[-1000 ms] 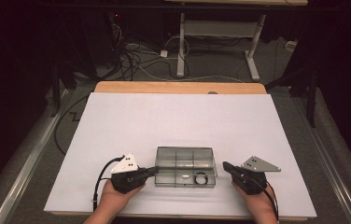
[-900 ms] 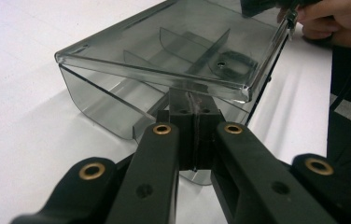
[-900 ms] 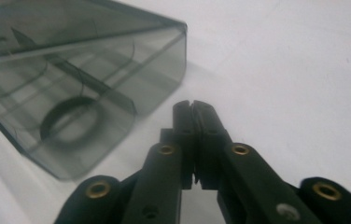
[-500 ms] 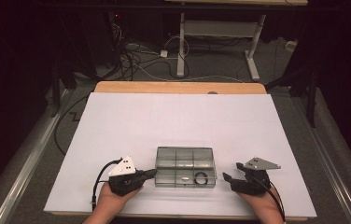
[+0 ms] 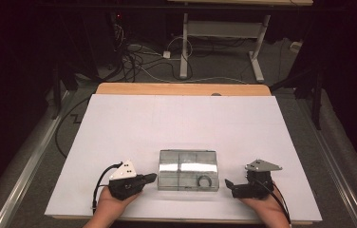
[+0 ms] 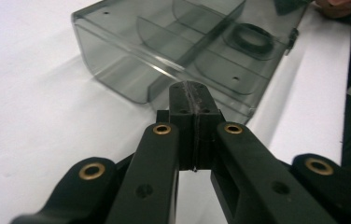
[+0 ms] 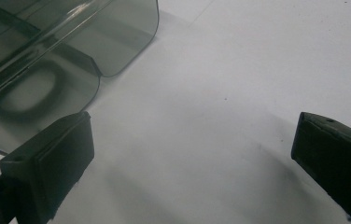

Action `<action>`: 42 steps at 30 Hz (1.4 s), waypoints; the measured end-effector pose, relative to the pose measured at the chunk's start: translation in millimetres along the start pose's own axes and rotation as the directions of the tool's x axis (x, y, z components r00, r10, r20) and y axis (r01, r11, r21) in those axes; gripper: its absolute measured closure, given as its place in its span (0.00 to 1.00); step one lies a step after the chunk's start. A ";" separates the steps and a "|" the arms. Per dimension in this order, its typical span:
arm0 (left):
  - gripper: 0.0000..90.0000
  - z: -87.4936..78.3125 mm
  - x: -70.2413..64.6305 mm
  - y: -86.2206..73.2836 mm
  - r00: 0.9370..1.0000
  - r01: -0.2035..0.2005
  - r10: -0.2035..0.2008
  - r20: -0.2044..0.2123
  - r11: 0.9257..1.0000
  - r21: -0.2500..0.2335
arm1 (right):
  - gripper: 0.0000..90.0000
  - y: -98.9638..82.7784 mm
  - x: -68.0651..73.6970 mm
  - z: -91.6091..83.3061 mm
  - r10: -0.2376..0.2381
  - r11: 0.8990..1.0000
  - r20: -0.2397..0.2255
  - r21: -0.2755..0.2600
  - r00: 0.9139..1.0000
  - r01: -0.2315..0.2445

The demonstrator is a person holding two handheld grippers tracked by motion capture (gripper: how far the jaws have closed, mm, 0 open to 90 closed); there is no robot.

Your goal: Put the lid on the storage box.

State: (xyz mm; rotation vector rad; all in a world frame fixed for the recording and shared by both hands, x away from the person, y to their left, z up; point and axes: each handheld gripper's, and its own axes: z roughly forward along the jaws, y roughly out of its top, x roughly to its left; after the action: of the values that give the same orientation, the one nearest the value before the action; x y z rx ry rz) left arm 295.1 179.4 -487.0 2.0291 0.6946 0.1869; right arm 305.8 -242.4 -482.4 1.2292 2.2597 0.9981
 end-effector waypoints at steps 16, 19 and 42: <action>0.98 -30.9 40.1 -20.3 0.980 0.070 -0.065 -0.189 0.997 0.017 | 0.00 -0.1 -1.9 -3.1 0.009 0.999 -0.009 -0.046 1.000 -0.010; 0.97 -30.5 46.0 -20.8 0.974 0.096 -0.092 -0.206 0.995 0.010 | 0.00 0.5 -1.4 -2.3 0.006 0.999 -0.007 -0.047 1.000 -0.006; 0.13 -24.2 47.3 -17.5 0.960 0.126 -0.107 -0.258 0.990 0.057 | 0.00 -0.2 -1.0 -3.0 0.001 0.998 -0.001 -0.067 1.000 -0.001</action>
State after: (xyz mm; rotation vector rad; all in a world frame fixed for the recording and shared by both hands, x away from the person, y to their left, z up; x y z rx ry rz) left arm 317.7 229.9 -495.3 2.0464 0.9918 0.3622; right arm 304.4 -244.5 -480.5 1.2019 2.2082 1.0654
